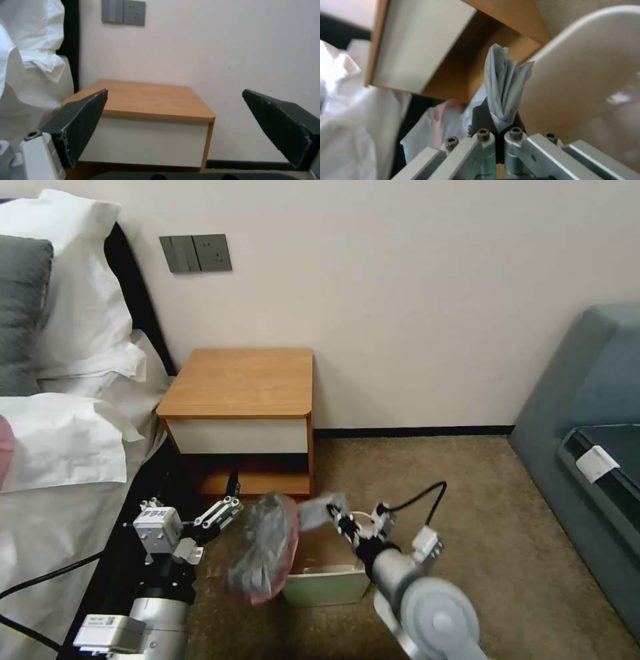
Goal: Pick up the garbage bag from the table and place it over the trash can.
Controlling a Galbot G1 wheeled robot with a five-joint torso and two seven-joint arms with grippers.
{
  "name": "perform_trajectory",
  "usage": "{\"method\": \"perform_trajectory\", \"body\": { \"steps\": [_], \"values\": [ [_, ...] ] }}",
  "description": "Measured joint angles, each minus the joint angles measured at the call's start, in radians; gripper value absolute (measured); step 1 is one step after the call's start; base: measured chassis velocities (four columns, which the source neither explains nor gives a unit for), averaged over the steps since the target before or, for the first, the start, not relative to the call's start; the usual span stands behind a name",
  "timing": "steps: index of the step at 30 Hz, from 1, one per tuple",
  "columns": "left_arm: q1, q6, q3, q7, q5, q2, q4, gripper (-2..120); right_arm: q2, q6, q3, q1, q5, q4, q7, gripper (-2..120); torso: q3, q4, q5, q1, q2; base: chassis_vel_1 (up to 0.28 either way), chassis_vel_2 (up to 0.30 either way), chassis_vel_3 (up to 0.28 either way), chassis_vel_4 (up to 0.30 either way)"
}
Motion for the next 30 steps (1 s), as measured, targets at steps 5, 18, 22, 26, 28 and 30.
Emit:
{"method": "perform_trajectory", "body": {
  "steps": [5,18,22,26,28,30],
  "values": [
    [-0.010,0.000,0.003,-0.001,-0.003,0.004,0.011,100,-0.031,-0.028,0.014,-0.004,0.007,0.019,0.043,10,0.000,0.0000,0.0001,0.000,0.000,0.000,0.000,0.000,0.000],
    [-0.039,0.000,0.005,-0.002,-0.016,0.007,0.046,100,-0.097,-0.082,0.087,-0.010,0.035,0.092,0.254,57,0.000,0.0000,0.0001,0.000,0.000,0.000,0.000,0.000,0.000],
    [-0.049,0.001,0.008,-0.004,-0.003,0.007,0.079,100,-0.106,-0.090,0.165,-0.044,0.035,0.150,0.282,72,0.000,0.0000,0.0001,0.000,0.000,0.000,0.000,0.000,0.000],
    [-0.059,0.007,0.018,-0.009,0.018,0.010,0.118,100,-0.111,-0.076,0.225,-0.070,-0.022,0.187,0.271,87,0.000,0.0000,0.0000,0.000,0.000,0.000,0.000,0.000,0.000],
    [-0.066,0.027,0.028,-0.027,0.027,0.014,0.143,100,-0.117,-0.046,0.242,-0.071,-0.095,0.187,0.249,96,0.000,0.0000,0.0000,0.000,0.000,0.000,0.000,0.000,0.000],
    [-0.071,0.048,0.034,-0.038,0.028,0.018,0.154,100,-0.122,-0.032,0.246,-0.066,-0.130,0.179,0.240,99,0.000,0.0000,0.0000,0.000,0.000,0.000,0.000,0.000,0.000]
  ]
}}
